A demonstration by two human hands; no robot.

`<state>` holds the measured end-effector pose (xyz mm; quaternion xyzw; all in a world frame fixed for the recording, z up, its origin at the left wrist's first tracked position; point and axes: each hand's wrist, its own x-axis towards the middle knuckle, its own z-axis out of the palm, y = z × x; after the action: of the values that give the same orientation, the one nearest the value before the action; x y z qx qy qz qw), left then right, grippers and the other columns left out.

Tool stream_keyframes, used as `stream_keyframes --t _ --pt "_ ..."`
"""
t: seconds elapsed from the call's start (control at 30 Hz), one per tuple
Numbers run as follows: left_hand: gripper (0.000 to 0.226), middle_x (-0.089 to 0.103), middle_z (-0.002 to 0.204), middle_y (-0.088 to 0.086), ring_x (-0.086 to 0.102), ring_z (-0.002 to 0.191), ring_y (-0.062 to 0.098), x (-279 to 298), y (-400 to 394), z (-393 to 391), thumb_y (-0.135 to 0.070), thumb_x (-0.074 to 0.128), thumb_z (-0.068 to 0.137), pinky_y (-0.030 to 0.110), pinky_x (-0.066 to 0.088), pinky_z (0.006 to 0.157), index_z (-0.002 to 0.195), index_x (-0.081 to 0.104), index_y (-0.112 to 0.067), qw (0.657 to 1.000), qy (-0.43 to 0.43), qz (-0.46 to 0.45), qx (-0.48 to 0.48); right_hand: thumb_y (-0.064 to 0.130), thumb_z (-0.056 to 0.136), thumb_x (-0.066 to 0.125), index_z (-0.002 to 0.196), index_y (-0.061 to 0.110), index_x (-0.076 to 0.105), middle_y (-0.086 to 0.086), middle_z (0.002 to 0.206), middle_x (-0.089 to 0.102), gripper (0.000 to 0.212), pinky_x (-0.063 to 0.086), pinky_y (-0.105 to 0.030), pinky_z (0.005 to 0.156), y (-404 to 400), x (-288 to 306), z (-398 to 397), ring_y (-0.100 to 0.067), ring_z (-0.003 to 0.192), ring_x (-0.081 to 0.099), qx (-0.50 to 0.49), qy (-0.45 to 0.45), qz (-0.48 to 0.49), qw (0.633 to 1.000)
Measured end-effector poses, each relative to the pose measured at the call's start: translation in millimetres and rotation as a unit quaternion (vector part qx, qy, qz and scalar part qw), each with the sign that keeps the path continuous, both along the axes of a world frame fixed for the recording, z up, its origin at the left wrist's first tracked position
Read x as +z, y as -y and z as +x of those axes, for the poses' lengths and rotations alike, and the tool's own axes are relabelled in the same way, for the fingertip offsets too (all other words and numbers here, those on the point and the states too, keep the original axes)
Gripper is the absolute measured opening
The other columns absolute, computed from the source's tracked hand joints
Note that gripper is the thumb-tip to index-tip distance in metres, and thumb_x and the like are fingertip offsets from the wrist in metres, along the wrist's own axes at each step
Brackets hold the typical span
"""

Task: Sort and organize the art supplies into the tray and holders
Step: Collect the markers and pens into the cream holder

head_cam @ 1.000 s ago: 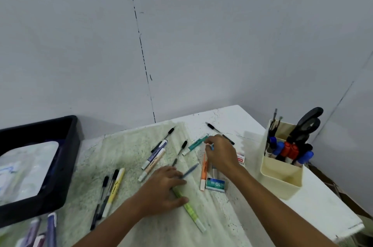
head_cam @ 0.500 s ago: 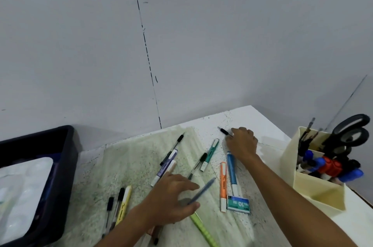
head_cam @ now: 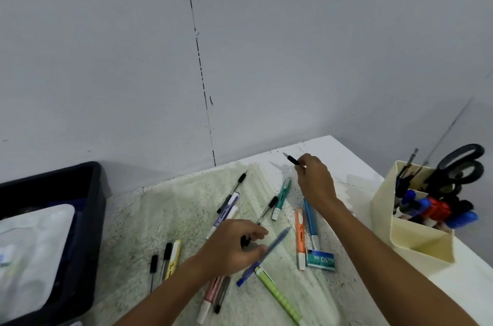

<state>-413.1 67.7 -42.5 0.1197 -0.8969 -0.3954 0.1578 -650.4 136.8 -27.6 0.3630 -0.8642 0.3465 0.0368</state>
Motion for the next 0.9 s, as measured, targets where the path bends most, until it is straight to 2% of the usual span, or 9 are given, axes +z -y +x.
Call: stream_keyframes --t 0.1,0.23,0.33,0.4,0.5,0.6,0.73,0.83,0.9 --pt "0.03 0.07 0.097 -0.006 0.062 0.093 -0.004 -1 -1 3 -0.024 0.071 0.083 0.006 0.045 0.076 0.11 0.071 -0.012 1.0 -0.01 0.018 0.013 0.015 0.097 0.052 0.101 0.008 0.057 -0.007 0.099 0.06 0.01 0.048 -0.036 0.072 -10 14 22 -0.021 0.083 0.056 0.03 0.053 -0.06 0.996" --pt "0.025 0.071 0.093 -0.005 0.063 0.09 -0.005 1 -2 6 -0.02 0.071 0.084 0.002 0.041 0.071 0.107 0.072 -0.012 0.999 -0.01 0.025 0.023 0.026 0.085 0.069 0.09 0.017 0.059 0.001 0.089 0.06 0.015 0.04 -0.027 0.063 -29 26 53 -0.015 0.079 0.055 0.035 0.103 -0.07 0.992" --pt "0.024 0.072 0.093 -0.004 0.063 0.088 -0.004 2 -3 7 -0.02 0.07 0.085 0.003 0.042 0.071 0.108 0.072 -0.013 0.999 0.003 0.031 0.03 0.028 0.081 0.075 0.089 0.018 0.065 0.002 0.078 0.063 0.017 0.036 -0.02 0.052 -40 34 73 -0.009 0.063 0.055 0.029 0.163 -0.082 0.983" --pt "0.024 0.072 0.091 -0.005 0.064 0.086 -0.003 2 -3 6 -0.019 0.071 0.084 0.003 0.043 0.071 0.107 0.072 -0.013 0.999 0.01 0.035 0.029 0.024 0.087 0.07 0.095 0.015 0.066 -0.003 0.074 0.065 0.012 0.036 -0.014 0.045 -45 36 82 -0.008 0.05 0.052 0.035 0.185 -0.069 0.98" --pt "0.022 0.072 0.089 -0.006 0.065 0.083 -0.002 4 -4 4 -0.018 0.071 0.084 0.005 0.044 0.071 0.105 0.073 -0.013 0.999 0.019 0.034 0.033 0.017 0.099 0.051 0.109 0.013 0.058 -0.016 0.086 0.068 0.014 0.042 -0.022 0.038 -52 38 91 -0.016 0.038 0.054 0.062 0.286 -0.073 0.953" --pt "0.021 0.071 0.085 -0.008 0.065 0.08 -0.003 5 -6 3 -0.017 0.07 0.084 0.008 0.047 0.072 0.104 0.072 -0.013 0.998 0.03 0.039 0.043 0.012 0.101 0.042 0.118 0.011 0.055 -0.015 0.09 0.067 0.021 0.047 -0.027 0.042 -59 41 92 -0.025 0.049 0.062 0.064 0.352 -0.098 0.928" --pt "0.017 0.059 0.056 -0.016 0.056 0.055 -0.004 6 -9 0 -0.02 0.069 0.085 0.01 0.043 0.06 0.1 0.072 -0.013 0.997 0.045 0.031 0.061 0.004 0.096 0.047 0.115 0.008 0.061 -0.011 0.087 0.07 0.023 0.035 -0.022 0.039 -69 45 86 -0.022 0.045 0.058 0.057 0.377 -0.13 0.915" --pt "0.015 0.065 0.068 -0.011 0.059 0.055 -0.003 8 -9 -3 -0.018 0.069 0.086 0.013 0.046 0.058 0.099 0.071 -0.013 0.996 0.041 0.024 0.074 0.009 0.094 0.056 0.111 0.009 0.063 -0.011 0.081 0.073 0.019 0.028 -0.021 0.039 -75 45 83 -0.019 0.036 0.052 0.068 0.424 -0.166 0.888" --pt "0.014 0.068 0.074 -0.005 0.061 0.06 0.0 8 -8 -9 -0.018 0.07 0.084 0.014 0.047 0.06 0.097 0.072 -0.014 0.994 0.033 0.004 0.1 0.011 0.096 0.054 0.112 0.01 0.061 -0.012 0.08 0.073 0.018 0.028 -0.021 0.039 -77 44 81 -0.019 0.034 0.051 0.082 0.45 -0.178 0.871"
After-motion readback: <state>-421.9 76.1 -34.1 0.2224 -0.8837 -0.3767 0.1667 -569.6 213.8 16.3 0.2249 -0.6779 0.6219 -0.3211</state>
